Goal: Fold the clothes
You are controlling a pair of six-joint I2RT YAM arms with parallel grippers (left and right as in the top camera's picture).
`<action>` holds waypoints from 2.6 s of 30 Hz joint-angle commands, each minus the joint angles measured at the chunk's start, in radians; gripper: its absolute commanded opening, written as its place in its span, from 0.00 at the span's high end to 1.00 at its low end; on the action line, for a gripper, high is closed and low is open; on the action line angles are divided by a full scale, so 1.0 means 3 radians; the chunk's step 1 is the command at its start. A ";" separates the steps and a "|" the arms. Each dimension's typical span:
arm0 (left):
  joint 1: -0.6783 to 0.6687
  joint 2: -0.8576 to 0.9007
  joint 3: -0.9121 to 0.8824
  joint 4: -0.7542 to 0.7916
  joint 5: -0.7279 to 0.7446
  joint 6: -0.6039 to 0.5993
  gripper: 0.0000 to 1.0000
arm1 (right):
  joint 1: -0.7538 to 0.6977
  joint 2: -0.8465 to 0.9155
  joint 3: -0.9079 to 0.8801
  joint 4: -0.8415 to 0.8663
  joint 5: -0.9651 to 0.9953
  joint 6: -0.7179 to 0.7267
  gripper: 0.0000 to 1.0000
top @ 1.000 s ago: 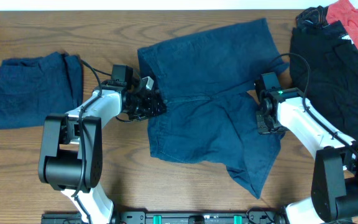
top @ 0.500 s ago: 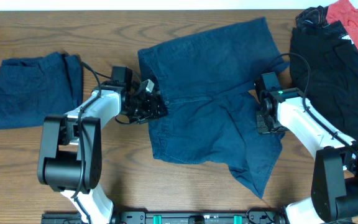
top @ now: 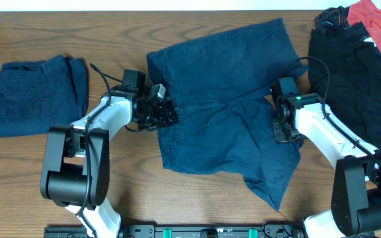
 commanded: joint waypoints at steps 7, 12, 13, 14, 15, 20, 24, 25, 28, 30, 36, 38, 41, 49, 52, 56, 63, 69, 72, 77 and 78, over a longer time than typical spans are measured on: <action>-0.0004 -0.0014 -0.0027 0.0067 -0.0395 -0.0027 0.60 | -0.0010 -0.0024 0.0043 -0.0011 0.0045 0.0058 0.99; -0.0013 -0.0014 -0.0027 0.0088 -0.0041 -0.0027 0.60 | -0.0010 -0.0024 0.0043 -0.0011 0.0043 0.0058 0.99; -0.0013 -0.0014 -0.0027 0.0086 -0.0043 -0.0027 0.60 | -0.0010 -0.0024 0.0043 -0.0011 0.0045 0.0058 0.99; -0.0013 -0.0014 -0.0027 0.0084 -0.0043 -0.0027 0.60 | -0.0010 -0.0024 0.0043 -0.0010 0.0045 0.0058 0.99; -0.0013 -0.0014 -0.0027 0.0080 -0.0043 -0.0027 0.60 | -0.0010 -0.0024 0.0043 -0.0010 0.0045 0.0058 0.99; -0.0009 -0.0041 -0.0027 0.0067 -0.0042 -0.0027 0.61 | -0.0010 -0.0024 0.0043 -0.0011 0.0043 0.0058 0.99; -0.0005 -0.0106 -0.0027 0.0065 -0.0042 -0.0027 0.61 | -0.0010 -0.0024 0.0043 0.0000 0.0045 0.0058 0.99; -0.0003 -0.0139 -0.0027 0.0067 -0.0043 -0.0027 0.61 | -0.0010 -0.0024 0.0043 0.0005 0.0045 0.0058 0.99; -0.0004 -0.0201 -0.0027 0.0109 -0.0045 -0.0025 0.61 | -0.0010 -0.0024 0.0043 0.0013 0.0045 0.0058 0.99; -0.0008 -0.0200 -0.0027 0.0134 -0.0045 -0.0027 0.60 | -0.0010 -0.0024 0.0043 0.0011 0.0045 0.0058 0.99; -0.0020 -0.0142 -0.0027 0.0174 -0.0085 -0.0024 0.60 | -0.0010 -0.0024 0.0043 0.0011 0.0045 0.0058 0.99; -0.0031 -0.0102 -0.0027 0.0220 -0.0085 -0.0025 0.60 | -0.0010 -0.0024 0.0043 0.0011 0.0043 0.0058 0.99; -0.0081 -0.0017 -0.0027 0.0324 -0.0081 -0.0027 0.60 | -0.0010 -0.0024 0.0043 0.0010 0.0045 0.0058 0.99; -0.0248 0.0109 -0.0027 0.0341 -0.0273 -0.0025 0.60 | -0.0010 -0.0024 0.0043 -0.0001 0.0045 0.0058 0.99; -0.0259 0.0113 -0.0027 0.0341 -0.0284 -0.0027 0.60 | -0.0010 -0.0024 0.0043 -0.0001 0.0045 0.0058 0.99; -0.0266 0.0113 -0.0027 0.0319 -0.0270 -0.0028 0.61 | -0.0010 -0.0024 0.0043 -0.0003 0.0045 0.0058 0.99; -0.0206 0.0109 -0.0027 0.0329 -0.0120 -0.0029 0.62 | -0.0010 -0.0024 0.0043 -0.0008 0.0045 0.0057 0.99; -0.0343 0.0116 -0.0031 0.0332 -0.0079 -0.0178 0.73 | -0.0010 -0.0024 0.0043 -0.0015 0.0043 0.0058 0.99; -0.0361 0.0116 -0.0029 0.0331 -0.0069 -0.0182 0.85 | -0.0010 -0.0024 0.0043 -0.0032 0.0045 0.0058 0.99; -0.0319 0.0114 -0.0029 0.0332 -0.0070 -0.0205 0.94 | -0.0010 -0.0024 0.0043 -0.0042 0.0043 0.0058 0.99; -0.0298 0.0108 -0.0025 0.0332 -0.0070 -0.0203 0.94 | -0.0010 -0.0024 0.0043 -0.0042 0.0043 0.0058 0.99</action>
